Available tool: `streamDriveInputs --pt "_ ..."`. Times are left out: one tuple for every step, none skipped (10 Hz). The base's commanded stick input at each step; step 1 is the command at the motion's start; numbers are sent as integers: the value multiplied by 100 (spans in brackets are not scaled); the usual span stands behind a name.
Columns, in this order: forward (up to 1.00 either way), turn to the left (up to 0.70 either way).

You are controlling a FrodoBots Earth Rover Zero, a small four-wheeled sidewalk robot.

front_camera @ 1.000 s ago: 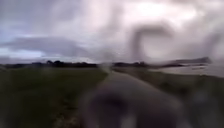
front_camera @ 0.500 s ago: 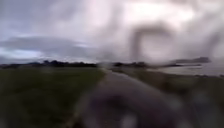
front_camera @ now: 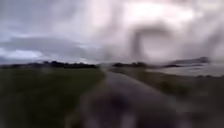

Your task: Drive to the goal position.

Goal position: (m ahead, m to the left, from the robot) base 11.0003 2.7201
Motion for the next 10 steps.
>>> streamDriveInputs --pt "70 0" --pt "70 0" --pt "70 0" --pt "70 0" --pt "70 -14" --pt "70 -14" --pt "70 -14" --pt "70 -14" --pt "70 -14" --pt "70 -14"
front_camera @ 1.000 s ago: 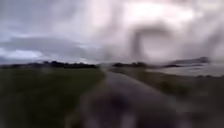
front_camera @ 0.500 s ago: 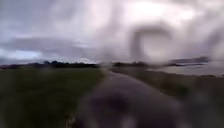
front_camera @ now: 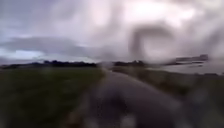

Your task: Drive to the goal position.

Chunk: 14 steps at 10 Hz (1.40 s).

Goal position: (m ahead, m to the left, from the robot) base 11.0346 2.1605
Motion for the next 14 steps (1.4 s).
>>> streamDriveInputs --pt "70 -14" --pt "70 -11" --pt "70 -4" --pt "70 0" --pt "70 0" --pt "70 0" --pt "70 0" --pt "70 0" --pt "70 0" --pt "70 0" --pt "70 0" --pt "70 0" --pt "70 0" --pt "70 0"
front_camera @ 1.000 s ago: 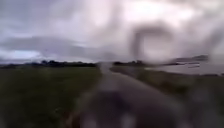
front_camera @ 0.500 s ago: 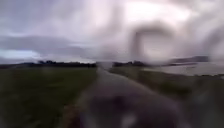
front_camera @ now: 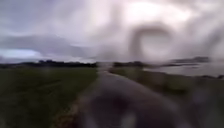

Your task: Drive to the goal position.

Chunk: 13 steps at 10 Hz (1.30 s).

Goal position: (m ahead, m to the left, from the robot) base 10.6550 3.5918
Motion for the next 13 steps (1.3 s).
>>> streamDriveInputs --pt "70 0" --pt "70 0" --pt "70 0" --pt "70 0" --pt "70 0" --pt "70 0" --pt "70 0" --pt "70 0" --pt "70 0" --pt "70 0" --pt "70 0" --pt "70 0" --pt "70 0"
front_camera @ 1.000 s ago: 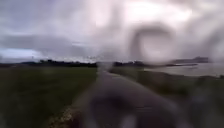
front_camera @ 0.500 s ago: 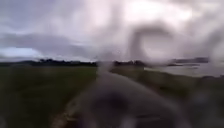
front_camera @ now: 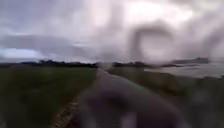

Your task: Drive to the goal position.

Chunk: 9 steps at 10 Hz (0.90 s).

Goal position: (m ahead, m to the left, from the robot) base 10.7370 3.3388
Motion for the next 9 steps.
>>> streamDriveInputs --pt "70 0" --pt "70 0" --pt "70 0" --pt "70 0" --pt "70 0" --pt "70 0" --pt "70 0" --pt "70 0" --pt "70 0"
